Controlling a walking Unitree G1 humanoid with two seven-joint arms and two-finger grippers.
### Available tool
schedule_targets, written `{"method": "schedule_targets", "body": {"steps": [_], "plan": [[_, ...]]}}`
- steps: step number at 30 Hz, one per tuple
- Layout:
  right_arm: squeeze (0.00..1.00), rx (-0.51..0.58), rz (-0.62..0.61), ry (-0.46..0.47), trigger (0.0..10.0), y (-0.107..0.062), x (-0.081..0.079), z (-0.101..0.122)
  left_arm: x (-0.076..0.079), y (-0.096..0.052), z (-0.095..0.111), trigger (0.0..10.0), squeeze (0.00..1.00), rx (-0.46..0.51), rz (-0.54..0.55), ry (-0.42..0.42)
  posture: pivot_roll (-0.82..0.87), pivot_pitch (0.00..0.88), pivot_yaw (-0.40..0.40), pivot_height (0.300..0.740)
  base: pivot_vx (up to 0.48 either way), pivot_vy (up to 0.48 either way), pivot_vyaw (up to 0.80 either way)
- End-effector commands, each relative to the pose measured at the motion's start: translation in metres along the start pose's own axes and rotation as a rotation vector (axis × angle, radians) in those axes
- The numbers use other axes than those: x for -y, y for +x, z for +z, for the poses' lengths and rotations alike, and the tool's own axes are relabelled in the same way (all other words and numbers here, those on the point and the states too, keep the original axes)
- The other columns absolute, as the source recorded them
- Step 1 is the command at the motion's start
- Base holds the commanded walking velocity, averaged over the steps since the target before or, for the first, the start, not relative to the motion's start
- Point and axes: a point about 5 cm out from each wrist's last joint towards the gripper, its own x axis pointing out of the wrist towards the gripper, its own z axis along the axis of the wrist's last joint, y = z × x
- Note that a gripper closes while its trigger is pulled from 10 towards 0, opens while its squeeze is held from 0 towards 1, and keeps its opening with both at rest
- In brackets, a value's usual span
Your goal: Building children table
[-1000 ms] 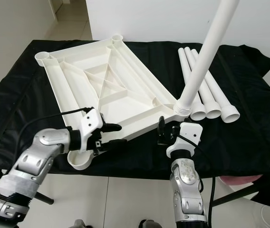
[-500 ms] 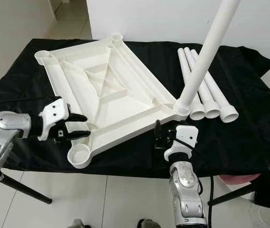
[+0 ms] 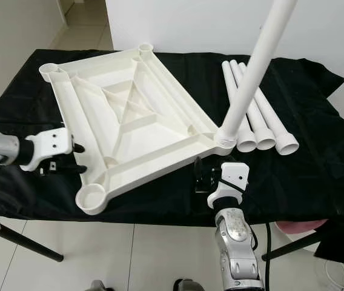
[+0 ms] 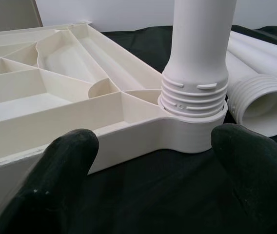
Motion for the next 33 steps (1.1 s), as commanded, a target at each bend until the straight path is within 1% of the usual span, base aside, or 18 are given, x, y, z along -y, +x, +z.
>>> {"method": "schedule_targets", "body": {"steps": [1, 3, 4, 5, 6, 8, 11, 13, 15, 16, 17, 18, 23, 28, 29, 30, 31, 33], "plan": [[0.00, -0.012, 0.010, -0.007, 10.0, -0.001, -0.001, -0.003, -0.002, -0.005, -0.007, 10.0, 0.00, -0.037, 0.034, -0.007, -0.04, 0.078, 0.005, 0.740, 0.000, 0.000, 0.00], [0.00, -0.013, 0.010, -0.007, 10.0, -0.001, -0.001, -0.004, -0.005, -0.006, -0.007, 10.0, 0.00, -0.026, 0.040, -0.022, -0.04, 0.075, 0.007, 0.740, 0.000, 0.000, 0.00], [0.00, -0.014, 0.012, -0.007, 10.0, -0.001, -0.001, -0.004, -0.008, -0.009, -0.004, 10.0, 0.00, 0.026, 0.034, -0.062, -0.04, 0.073, 0.012, 0.740, 0.000, 0.000, 0.00], [0.00, -0.016, 0.014, -0.007, 10.0, -0.001, -0.002, -0.005, -0.013, -0.012, 0.000, 10.0, 0.00, 0.068, 0.042, -0.083, -0.04, 0.071, 0.013, 0.740, 0.000, 0.000, 0.00], [0.00, -0.016, 0.014, -0.007, 10.0, -0.001, -0.002, -0.005, -0.013, -0.012, 0.000, 10.0, 0.00, 0.068, 0.042, -0.083, -0.04, 0.071, 0.013, 0.740, 0.000, 0.000, 0.00], [0.00, -0.018, 0.014, -0.004, 10.0, -0.002, -0.003, -0.006, -0.018, -0.016, 0.003, 10.0, 0.00, 0.107, 0.044, -0.094, -0.04, 0.069, 0.014, 0.740, 0.000, 0.000, 0.00], [0.00, -0.020, 0.015, -0.005, 10.0, -0.002, -0.003, -0.007, -0.018, -0.015, -0.001, 10.0, 0.00, 0.072, 0.034, -0.072, -0.04, 0.068, 0.016, 0.740, 0.000, 0.000, 0.00], [0.00, -0.021, 0.014, -0.004, 10.0, -0.002, -0.003, -0.007, -0.016, -0.016, -0.008, 10.0, 0.00, 0.014, 0.027, -0.042, -0.04, 0.070, 0.018, 0.740, 0.000, 0.000, 0.00], [0.00, -0.021, 0.014, -0.005, 10.0, -0.001, -0.003, -0.007, -0.015, -0.015, -0.011, 10.0, 0.00, -0.017, 0.019, -0.022, -0.04, 0.071, 0.018, 0.740, 0.000, 0.000, 0.00], [0.00, -0.021, 0.014, -0.005, 10.0, -0.001, -0.003, -0.007, -0.015, -0.015, -0.011, 10.0, 0.00, -0.017, 0.019, -0.022, -0.04, 0.071, 0.018, 0.740, 0.000, 0.000, 0.00], [0.00, -0.021, 0.013, -0.004, 10.0, -0.001, -0.003, -0.007, -0.013, -0.014, -0.014, 10.0, 0.00, -0.048, 0.015, 0.002, -0.04, 0.073, 0.017, 0.740, 0.000, 0.000, 0.00], [0.00, -0.021, 0.013, -0.004, 10.0, -0.001, -0.003, -0.007, -0.010, -0.011, -0.018, 10.0, 0.00, -0.085, -0.002, 0.050, -0.03, 0.074, 0.017, 0.740, 0.000, 0.000, 0.00], [0.00, -0.019, 0.012, -0.003, 10.0, 0.000, -0.003, -0.007, -0.008, -0.007, -0.018, 10.0, 0.00, -0.102, -0.008, 0.073, -0.03, 0.075, 0.017, 0.740, 0.000, 0.000, 0.00], [0.00, -0.017, 0.010, 0.000, 10.0, 0.001, -0.003, -0.007, -0.010, -0.004, -0.016, 10.0, 0.00, -0.106, 0.012, 0.110, -0.03, 0.075, 0.018, 0.740, 0.000, 0.000, 0.00], [0.00, -0.016, 0.009, 0.000, 10.0, 0.002, -0.003, -0.007, -0.012, -0.003, -0.015, 10.0, 0.00, -0.104, 0.019, 0.113, -0.03, 0.075, 0.018, 0.740, 0.000, 0.000, 0.00], [0.00, -0.015, 0.007, 0.000, 10.0, 0.002, -0.002, -0.007, -0.016, -0.003, -0.015, 10.0, 0.00, -0.115, 0.046, 0.117, -0.04, 0.075, 0.020, 0.740, 0.000, 0.000, 0.00], [0.00, -0.014, 0.005, 0.000, 10.0, 0.002, -0.002, -0.006, -0.019, -0.003, -0.012, 10.0, 0.01, -0.105, 0.064, 0.112, -0.04, 0.075, 0.021, 0.740, 0.000, 0.000, 0.00], [0.00, -0.013, 0.004, 0.000, 10.0, 0.002, -0.001, -0.006, -0.021, -0.003, -0.011, 10.0, 0.01, -0.095, 0.073, 0.108, -0.04, 0.074, 0.022, 0.740, 0.000, 0.000, 0.00]]}}
